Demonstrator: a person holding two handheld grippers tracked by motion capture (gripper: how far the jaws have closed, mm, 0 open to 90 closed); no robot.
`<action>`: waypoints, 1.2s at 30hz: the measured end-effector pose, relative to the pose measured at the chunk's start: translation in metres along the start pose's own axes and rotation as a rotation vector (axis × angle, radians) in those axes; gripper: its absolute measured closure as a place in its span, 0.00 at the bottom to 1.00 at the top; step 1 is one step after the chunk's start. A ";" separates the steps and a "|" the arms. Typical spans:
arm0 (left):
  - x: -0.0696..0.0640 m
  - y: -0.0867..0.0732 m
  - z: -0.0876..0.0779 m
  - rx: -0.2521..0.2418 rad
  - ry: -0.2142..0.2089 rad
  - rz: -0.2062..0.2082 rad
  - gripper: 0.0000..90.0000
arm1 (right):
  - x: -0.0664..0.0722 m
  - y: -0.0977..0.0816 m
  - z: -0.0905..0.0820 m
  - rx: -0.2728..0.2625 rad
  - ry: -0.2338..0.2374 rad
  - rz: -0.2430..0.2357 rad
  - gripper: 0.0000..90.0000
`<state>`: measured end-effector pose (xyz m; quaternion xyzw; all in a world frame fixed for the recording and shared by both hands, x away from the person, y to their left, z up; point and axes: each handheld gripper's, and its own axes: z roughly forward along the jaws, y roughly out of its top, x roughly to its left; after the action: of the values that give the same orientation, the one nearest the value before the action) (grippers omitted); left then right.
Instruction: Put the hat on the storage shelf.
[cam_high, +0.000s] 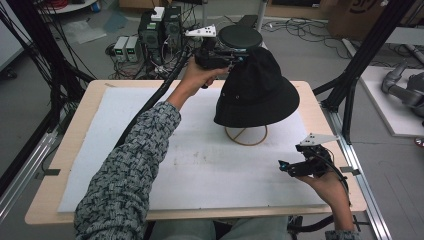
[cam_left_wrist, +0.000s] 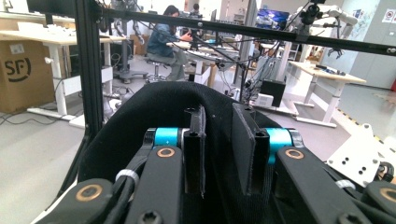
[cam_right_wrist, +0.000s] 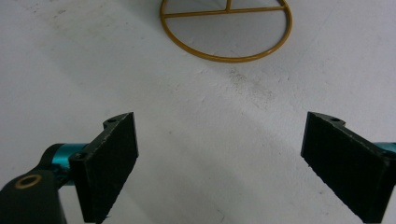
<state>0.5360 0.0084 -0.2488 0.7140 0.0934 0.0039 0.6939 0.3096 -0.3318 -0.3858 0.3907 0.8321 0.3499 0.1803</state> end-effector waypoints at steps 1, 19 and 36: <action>0.000 -0.001 0.000 0.001 -0.001 -0.002 0.81 | 0.000 0.000 0.000 -0.001 -0.002 -0.002 0.12; 0.005 -0.004 -0.005 0.040 0.016 -0.031 0.64 | 0.000 0.000 0.000 -0.003 -0.002 -0.002 0.12; -0.002 0.009 -0.029 0.128 0.081 0.000 0.47 | -0.002 0.007 0.004 -0.009 0.015 -0.014 0.12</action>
<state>0.5311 0.0367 -0.2382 0.7562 0.1217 0.0267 0.6424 0.3171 -0.3284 -0.3834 0.3813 0.8347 0.3551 0.1782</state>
